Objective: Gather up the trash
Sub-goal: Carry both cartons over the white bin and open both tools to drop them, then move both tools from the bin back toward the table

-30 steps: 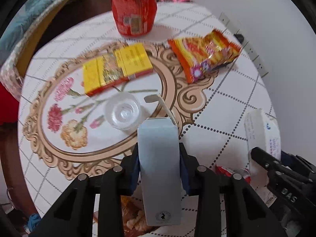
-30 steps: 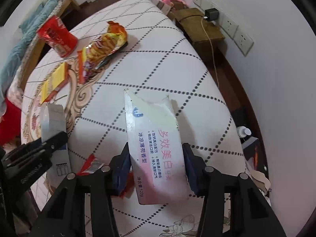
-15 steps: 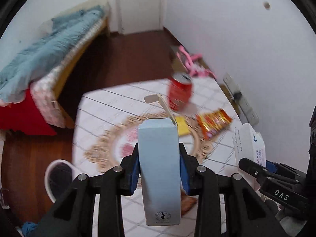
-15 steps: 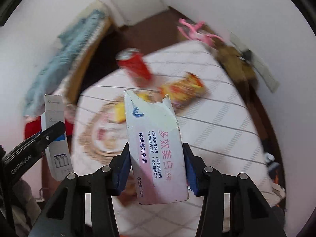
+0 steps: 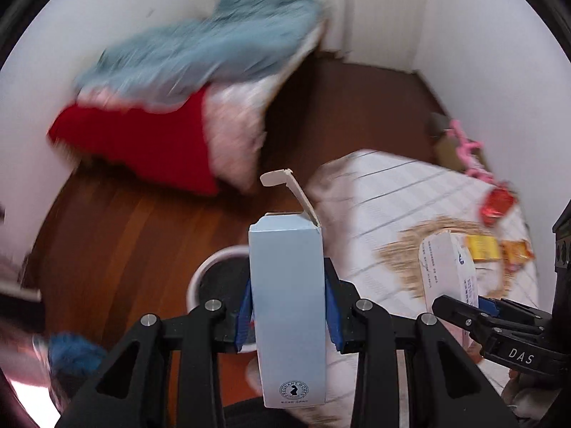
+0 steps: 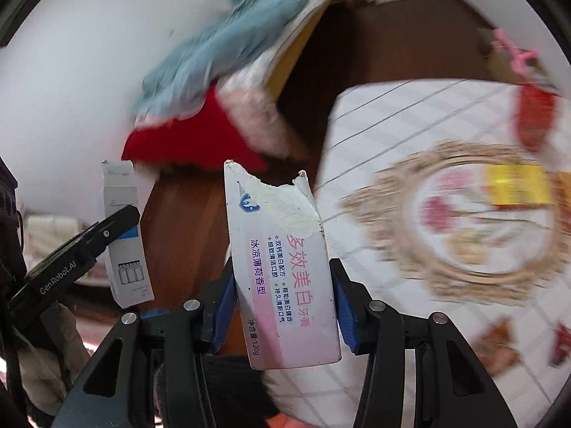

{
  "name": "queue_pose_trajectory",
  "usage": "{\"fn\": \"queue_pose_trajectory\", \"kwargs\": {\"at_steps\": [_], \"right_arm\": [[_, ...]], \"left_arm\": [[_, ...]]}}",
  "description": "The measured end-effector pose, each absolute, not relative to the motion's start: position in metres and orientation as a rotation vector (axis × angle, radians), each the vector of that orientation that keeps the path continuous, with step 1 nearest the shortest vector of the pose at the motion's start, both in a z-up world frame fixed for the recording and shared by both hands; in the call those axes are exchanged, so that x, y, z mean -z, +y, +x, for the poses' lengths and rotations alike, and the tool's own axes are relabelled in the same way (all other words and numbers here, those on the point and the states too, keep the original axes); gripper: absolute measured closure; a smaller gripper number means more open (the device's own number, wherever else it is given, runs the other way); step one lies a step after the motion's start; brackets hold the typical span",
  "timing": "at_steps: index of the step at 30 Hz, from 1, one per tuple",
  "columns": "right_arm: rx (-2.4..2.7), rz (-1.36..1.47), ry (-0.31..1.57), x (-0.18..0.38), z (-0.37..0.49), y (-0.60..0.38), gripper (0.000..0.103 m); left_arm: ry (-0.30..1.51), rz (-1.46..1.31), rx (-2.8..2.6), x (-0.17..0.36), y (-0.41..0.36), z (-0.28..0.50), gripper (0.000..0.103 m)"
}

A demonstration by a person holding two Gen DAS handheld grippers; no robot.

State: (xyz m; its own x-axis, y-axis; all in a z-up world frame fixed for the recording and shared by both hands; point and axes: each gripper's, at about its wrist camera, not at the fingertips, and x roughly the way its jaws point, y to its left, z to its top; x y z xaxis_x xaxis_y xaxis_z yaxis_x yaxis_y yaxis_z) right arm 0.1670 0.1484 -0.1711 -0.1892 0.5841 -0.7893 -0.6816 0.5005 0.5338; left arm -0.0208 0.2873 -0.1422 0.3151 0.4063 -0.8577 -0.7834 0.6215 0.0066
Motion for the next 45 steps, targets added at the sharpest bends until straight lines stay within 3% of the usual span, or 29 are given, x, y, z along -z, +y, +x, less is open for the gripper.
{"fn": "queue_pose_trajectory", "kwargs": {"at_steps": [14,18,20,21,22,23,26,28,30,33,45], "right_arm": [[-1.082,-0.456,1.603,0.357,0.087,0.350,0.052],[-1.041,-0.535,1.619,0.394,0.085,0.375,0.050],[-1.029,-0.570,1.622,0.404,0.085,0.384,0.050],[-1.022,-0.587,1.617,0.407,0.087,0.387,0.048],[-1.012,-0.604,1.607,0.407,0.089,0.389,0.041],[-1.007,-0.613,1.598,0.407,0.088,0.390,0.031],[-0.983,-0.626,1.572,0.402,0.091,0.389,0.021],[-0.980,-0.624,1.559,0.396,0.089,0.386,0.019],[-0.983,-0.636,1.542,0.388,0.085,0.378,0.006],[-0.994,-0.670,1.511,0.376,0.075,0.372,0.000],[-1.019,-0.699,1.430,0.327,0.050,0.334,0.000]], "left_arm": [[1.121,-0.901,-0.847,0.314,0.423,-0.090,0.071],[1.142,-0.949,-0.861,0.339,0.437,-0.099,0.065],[1.135,-0.963,-0.879,0.343,0.444,-0.107,0.049],[1.125,-0.965,-0.891,0.341,0.444,-0.112,0.037],[1.119,-0.962,-0.904,0.340,0.445,-0.115,0.028],[1.117,-0.957,-0.916,0.338,0.446,-0.119,0.027],[1.120,-0.940,-0.955,0.334,0.443,-0.126,0.022],[1.126,-0.920,-0.980,0.333,0.443,-0.127,0.007],[1.123,-0.892,-1.009,0.327,0.438,-0.130,0.007],[1.114,-0.853,-1.040,0.318,0.430,-0.133,0.001],[1.078,-0.791,-1.054,0.279,0.387,-0.143,0.000]]}}
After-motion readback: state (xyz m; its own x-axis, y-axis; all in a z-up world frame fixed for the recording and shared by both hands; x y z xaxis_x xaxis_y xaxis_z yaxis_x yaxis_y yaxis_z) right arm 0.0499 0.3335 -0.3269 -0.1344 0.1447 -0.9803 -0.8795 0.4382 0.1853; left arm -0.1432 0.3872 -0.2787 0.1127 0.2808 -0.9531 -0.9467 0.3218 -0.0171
